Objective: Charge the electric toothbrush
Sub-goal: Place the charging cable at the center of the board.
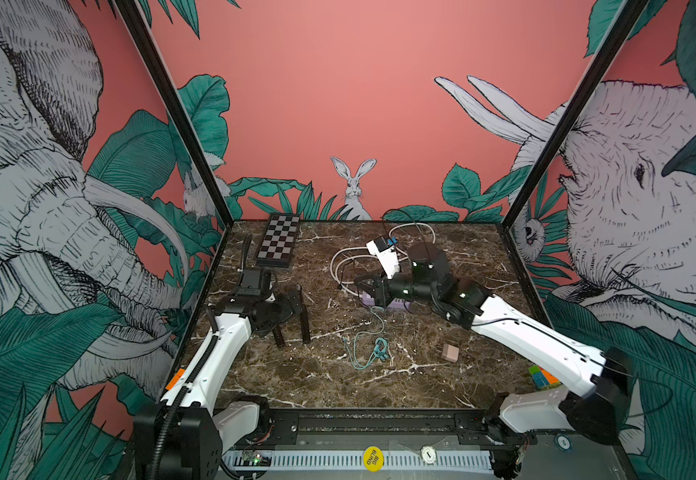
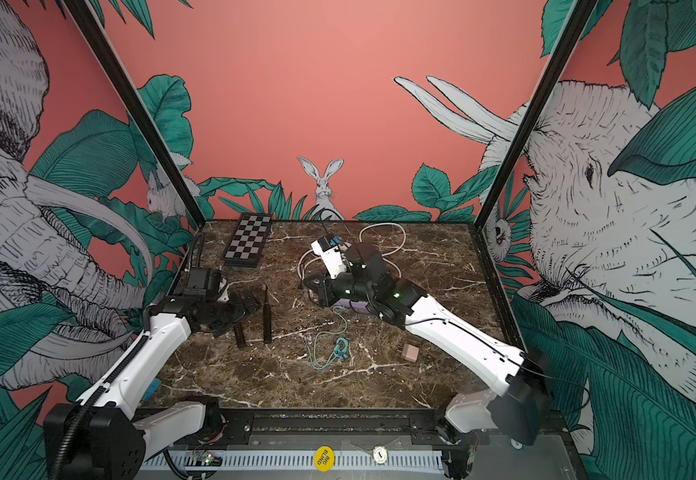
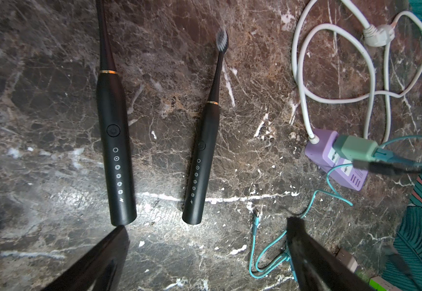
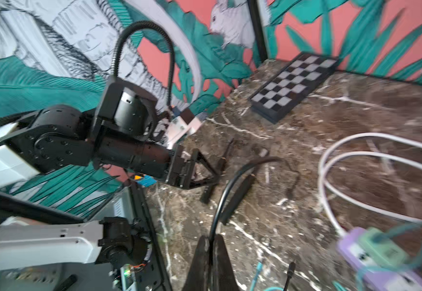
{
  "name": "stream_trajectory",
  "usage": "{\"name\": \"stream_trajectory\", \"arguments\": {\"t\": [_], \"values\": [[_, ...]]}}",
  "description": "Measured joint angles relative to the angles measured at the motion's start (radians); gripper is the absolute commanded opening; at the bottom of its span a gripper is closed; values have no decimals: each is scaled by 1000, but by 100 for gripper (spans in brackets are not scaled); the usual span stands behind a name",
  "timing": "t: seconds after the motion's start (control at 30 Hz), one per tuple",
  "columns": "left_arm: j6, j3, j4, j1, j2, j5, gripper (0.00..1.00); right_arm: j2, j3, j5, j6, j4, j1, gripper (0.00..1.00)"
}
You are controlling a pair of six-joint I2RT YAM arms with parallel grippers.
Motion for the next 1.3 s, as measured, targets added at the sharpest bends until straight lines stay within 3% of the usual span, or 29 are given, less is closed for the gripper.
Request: {"name": "stream_trajectory", "arguments": {"t": [0.2, 0.37, 0.6, 0.97, 1.3], "values": [[-22, -8, -1, 0, -2, 11, 99, -157, -5, 408, -32, -241, -158, 0], [-35, -13, 2, 0, -7, 15, 99, -199, -139, 547, -31, -343, -267, 0], [-57, -29, 5, 0, -4, 16, 99, -144, -332, 501, -24, -340, -330, 0], [-91, -71, 38, 0, 10, 23, 99, 10, -348, 415, -23, -245, -336, 4], [-107, -82, 46, 0, 20, 23, 98, 72, -291, 375, -21, -265, -330, 51]]}}
